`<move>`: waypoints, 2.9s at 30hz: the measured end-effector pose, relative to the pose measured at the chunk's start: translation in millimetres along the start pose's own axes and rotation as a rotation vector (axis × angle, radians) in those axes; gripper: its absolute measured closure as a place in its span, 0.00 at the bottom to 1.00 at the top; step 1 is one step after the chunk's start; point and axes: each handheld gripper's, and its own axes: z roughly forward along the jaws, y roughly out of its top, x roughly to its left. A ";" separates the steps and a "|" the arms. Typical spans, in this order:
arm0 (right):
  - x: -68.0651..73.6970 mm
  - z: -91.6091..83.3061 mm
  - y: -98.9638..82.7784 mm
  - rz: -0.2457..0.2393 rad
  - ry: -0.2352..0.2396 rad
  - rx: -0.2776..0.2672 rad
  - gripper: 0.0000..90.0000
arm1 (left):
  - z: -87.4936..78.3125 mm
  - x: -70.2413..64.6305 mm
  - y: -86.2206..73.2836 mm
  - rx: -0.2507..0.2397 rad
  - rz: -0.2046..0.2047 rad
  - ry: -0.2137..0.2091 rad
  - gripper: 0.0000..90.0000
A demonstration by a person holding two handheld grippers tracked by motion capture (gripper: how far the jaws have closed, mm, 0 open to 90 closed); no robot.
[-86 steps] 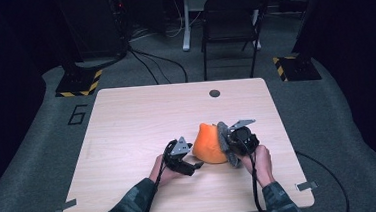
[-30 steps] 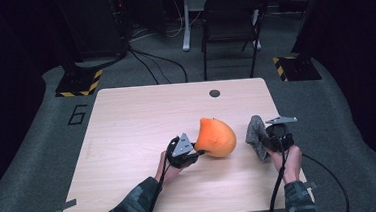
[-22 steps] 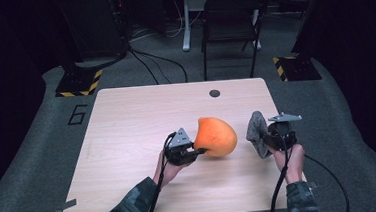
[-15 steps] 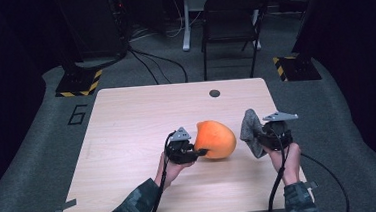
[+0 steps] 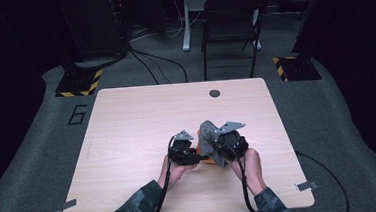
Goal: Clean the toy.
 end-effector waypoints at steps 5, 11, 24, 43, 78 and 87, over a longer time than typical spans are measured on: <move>-3.6 9.1 -4.3 -0.012 0.005 0.000 0.86 | 1.6 -0.2 -1.3 0.005 0.039 0.012 0.66; -4.0 12.3 -6.6 -0.017 -0.006 0.007 0.86 | 1.8 0.4 -3.7 0.002 0.061 0.016 0.68; -28.8 -1.5 -27.1 0.039 -0.010 0.046 0.86 | 3.3 -3.7 -3.3 0.002 0.085 0.026 0.69; -70.4 18.4 -55.0 0.168 -0.046 0.138 0.86 | 4.4 -3.7 -2.5 -0.015 0.084 0.015 0.69; 1.3 3.1 -8.9 -0.012 0.005 0.004 0.86 | 3.7 -3.4 -2.1 -0.012 0.106 0.034 0.70; -25.5 -2.7 -22.5 0.037 -0.018 0.052 0.86 | 4.3 -3.4 -1.9 -0.010 0.116 0.033 0.70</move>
